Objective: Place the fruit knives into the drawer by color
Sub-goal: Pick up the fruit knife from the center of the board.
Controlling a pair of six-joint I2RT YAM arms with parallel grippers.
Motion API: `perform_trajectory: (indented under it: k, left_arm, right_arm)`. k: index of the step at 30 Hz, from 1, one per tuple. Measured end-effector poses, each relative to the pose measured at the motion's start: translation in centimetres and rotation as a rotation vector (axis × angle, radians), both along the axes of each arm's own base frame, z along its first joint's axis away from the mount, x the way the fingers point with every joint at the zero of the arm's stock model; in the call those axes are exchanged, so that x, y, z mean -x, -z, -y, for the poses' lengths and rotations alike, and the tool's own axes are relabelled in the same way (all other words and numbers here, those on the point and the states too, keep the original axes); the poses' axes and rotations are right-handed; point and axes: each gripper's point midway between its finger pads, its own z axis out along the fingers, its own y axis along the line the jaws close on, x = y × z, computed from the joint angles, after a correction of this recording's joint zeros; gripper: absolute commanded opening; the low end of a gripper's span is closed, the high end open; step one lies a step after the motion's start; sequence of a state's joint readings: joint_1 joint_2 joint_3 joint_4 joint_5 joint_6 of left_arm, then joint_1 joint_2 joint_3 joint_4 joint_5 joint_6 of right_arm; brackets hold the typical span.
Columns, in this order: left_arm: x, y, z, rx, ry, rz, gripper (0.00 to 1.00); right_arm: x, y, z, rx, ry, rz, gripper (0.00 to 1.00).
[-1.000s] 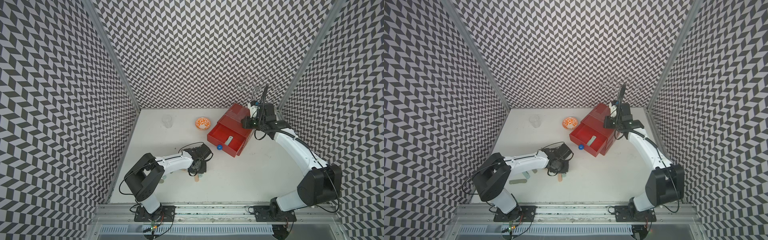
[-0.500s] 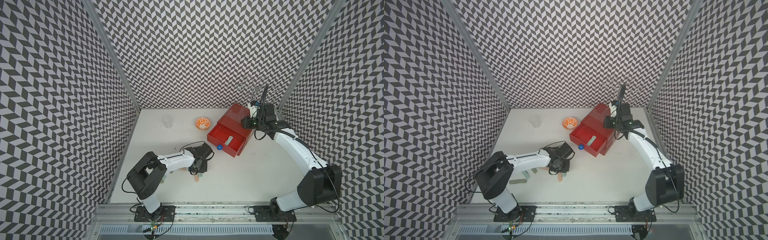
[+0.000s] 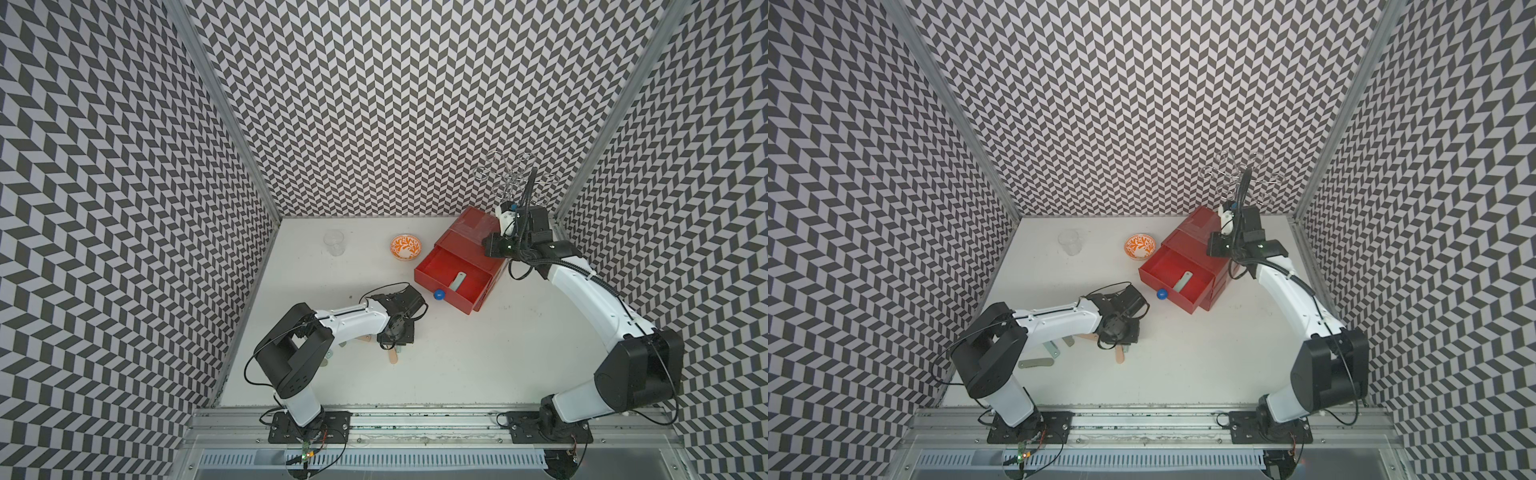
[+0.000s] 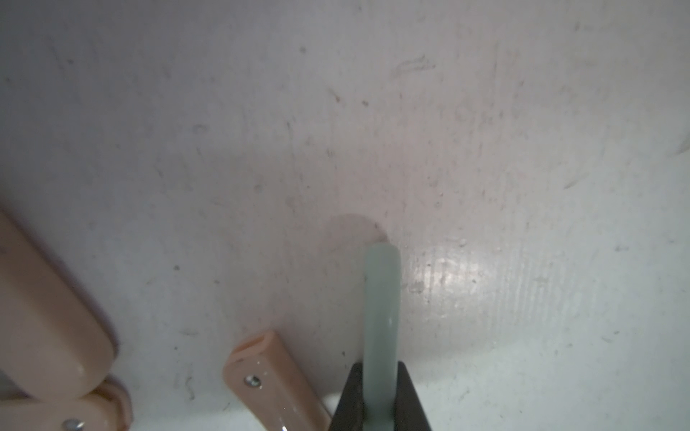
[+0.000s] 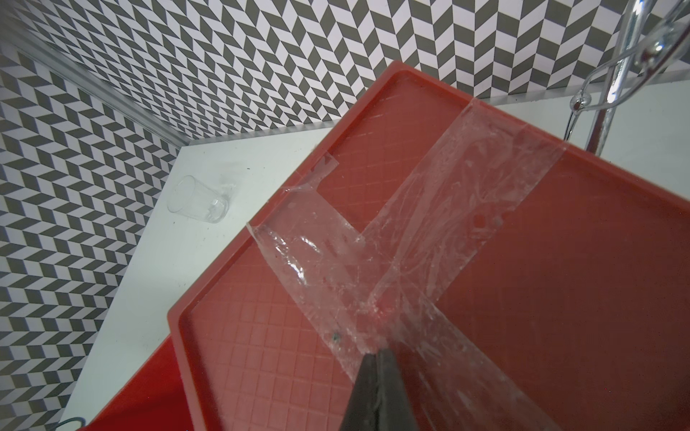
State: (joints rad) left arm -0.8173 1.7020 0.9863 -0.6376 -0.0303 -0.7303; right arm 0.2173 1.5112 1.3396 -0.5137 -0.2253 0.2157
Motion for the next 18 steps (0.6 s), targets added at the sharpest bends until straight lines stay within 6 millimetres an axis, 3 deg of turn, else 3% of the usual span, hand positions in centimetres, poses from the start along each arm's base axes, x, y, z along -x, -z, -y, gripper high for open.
perform_trajectory:
  k: [11, 18]
  left_arm:
    - [0.2, -0.3, -0.3, -0.003, -0.006, -0.002, 0.04]
    - [0.2, -2.9, -0.3, 0.048, -0.027, 0.04, 0.03]
  right_arm:
    - [0.0, 0.0, 0.0, 0.0, 0.0, 0.0, 0.01]
    - [0.0, 0.0, 0.0, 0.0, 0.0, 0.0, 0.01]
